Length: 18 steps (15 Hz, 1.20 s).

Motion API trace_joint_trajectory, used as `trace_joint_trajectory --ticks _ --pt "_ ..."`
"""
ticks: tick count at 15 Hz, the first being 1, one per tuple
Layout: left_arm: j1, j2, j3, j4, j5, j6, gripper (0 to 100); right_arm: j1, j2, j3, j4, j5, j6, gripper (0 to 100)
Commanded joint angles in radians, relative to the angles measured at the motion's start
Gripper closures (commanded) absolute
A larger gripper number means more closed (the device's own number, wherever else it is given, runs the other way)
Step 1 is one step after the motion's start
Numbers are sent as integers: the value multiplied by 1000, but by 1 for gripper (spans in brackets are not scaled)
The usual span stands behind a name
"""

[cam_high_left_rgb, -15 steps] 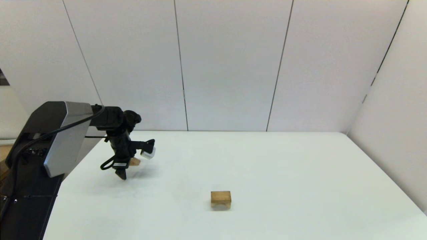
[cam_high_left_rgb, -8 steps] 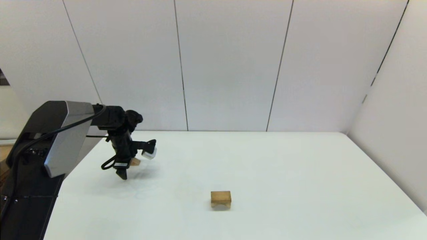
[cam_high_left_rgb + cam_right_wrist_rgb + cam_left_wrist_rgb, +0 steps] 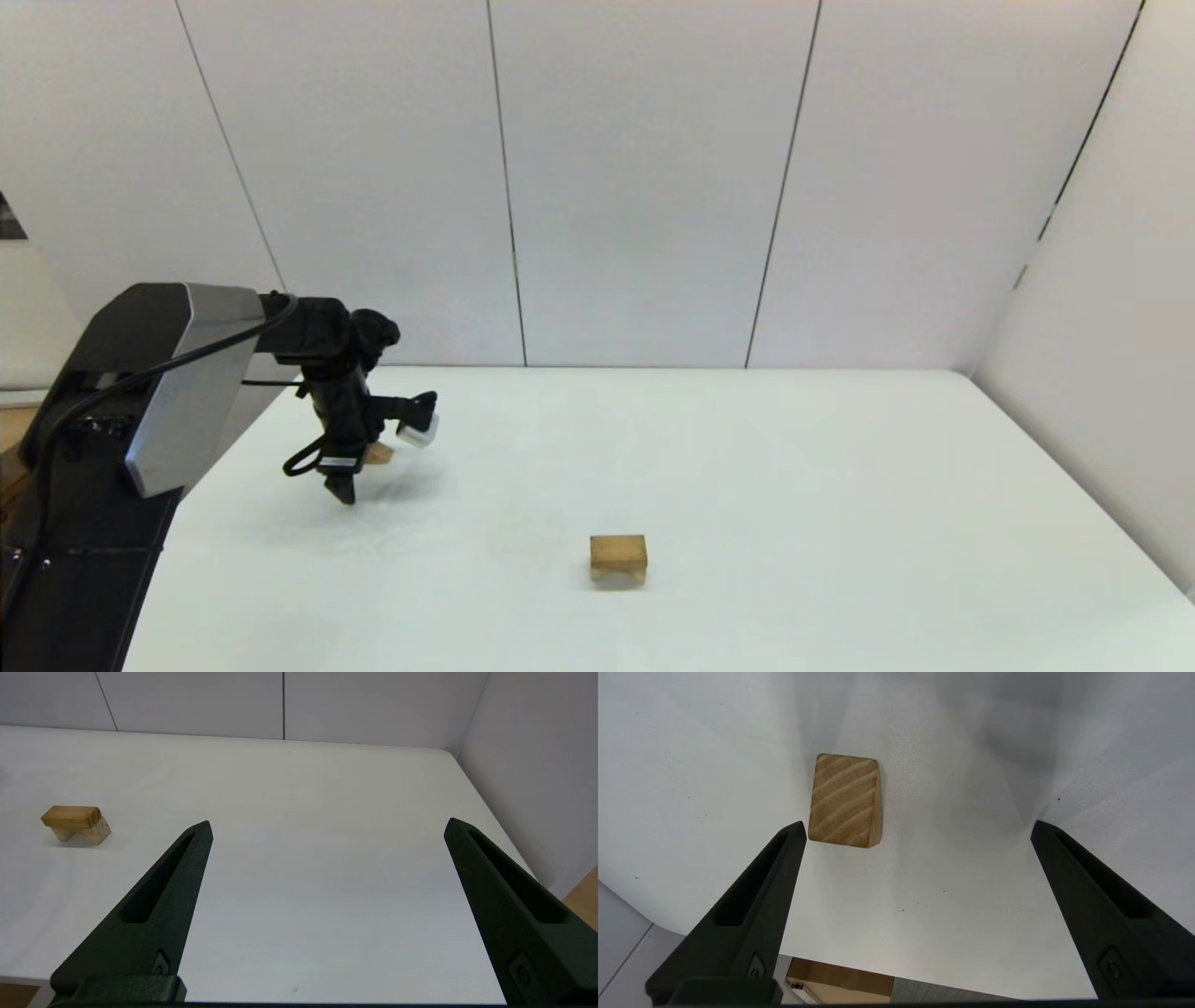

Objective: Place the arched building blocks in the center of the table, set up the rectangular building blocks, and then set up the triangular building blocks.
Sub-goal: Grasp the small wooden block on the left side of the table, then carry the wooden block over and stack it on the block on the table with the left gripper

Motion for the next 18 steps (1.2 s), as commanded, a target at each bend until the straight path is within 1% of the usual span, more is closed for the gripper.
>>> trace_joint_trajectory --ticks 1,2,3,15,18 --pt "0 3 0 3 1 8 0 0 0 2 0 0 0 0" --pt "0 3 0 3 0 8 0 0 0 2 0 0 0 0" --pt "0 3 0 4 -2 8 100 0 0 2 0 0 0 0" --pt "0 3 0 -5 -3 -3 100 0 0 2 0 0 0 0" --pt "-4 -32 0 -5 -23 -2 100 0 0 2 0 0 0 0"
